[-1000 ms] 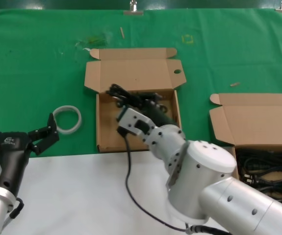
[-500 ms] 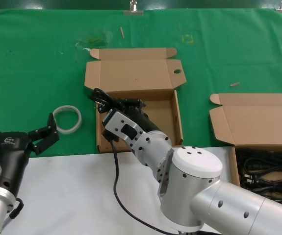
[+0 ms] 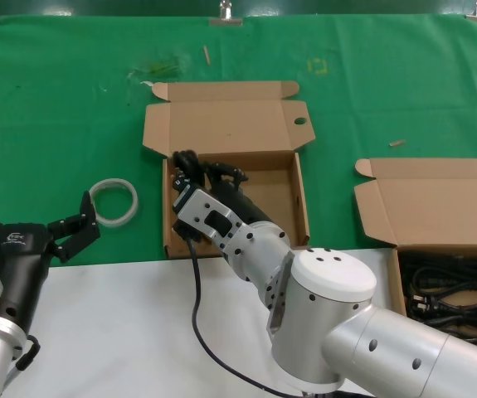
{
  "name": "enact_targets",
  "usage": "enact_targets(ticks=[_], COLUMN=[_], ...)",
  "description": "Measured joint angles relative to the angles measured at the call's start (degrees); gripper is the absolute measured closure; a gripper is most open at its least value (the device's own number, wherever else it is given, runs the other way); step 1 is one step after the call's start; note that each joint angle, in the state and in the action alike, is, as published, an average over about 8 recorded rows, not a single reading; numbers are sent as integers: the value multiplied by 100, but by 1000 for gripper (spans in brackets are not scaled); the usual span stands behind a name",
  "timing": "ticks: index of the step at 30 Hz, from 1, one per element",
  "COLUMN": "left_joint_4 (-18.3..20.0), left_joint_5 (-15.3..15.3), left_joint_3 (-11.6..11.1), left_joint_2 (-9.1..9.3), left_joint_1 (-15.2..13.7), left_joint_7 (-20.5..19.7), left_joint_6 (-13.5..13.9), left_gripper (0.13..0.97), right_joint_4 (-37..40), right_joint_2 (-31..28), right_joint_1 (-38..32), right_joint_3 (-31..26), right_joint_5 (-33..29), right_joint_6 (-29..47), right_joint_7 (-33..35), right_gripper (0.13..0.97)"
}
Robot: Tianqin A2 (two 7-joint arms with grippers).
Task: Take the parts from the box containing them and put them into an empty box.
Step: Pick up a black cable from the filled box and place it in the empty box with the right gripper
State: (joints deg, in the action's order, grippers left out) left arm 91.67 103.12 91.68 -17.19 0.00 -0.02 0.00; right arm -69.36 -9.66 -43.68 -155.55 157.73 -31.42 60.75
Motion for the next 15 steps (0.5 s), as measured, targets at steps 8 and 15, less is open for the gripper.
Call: enact_targets(ticks=[8, 15], left_joint_4=[0, 0], left_joint_5=[0, 0], left_joint_3=[0, 0], left_joint_2=[0, 0], left_joint_1=[0, 0], left_joint_7=[0, 0], left_joint_6=[0, 0], left_gripper=[132, 132], right_joint_4=[0, 0], right_joint_2=[0, 0], right_joint_1=[0, 0], right_joint_3=[0, 0], right_joint_5=[0, 0], right_joint_6=[0, 0], right_joint_7=[0, 0], right_gripper=[691, 538])
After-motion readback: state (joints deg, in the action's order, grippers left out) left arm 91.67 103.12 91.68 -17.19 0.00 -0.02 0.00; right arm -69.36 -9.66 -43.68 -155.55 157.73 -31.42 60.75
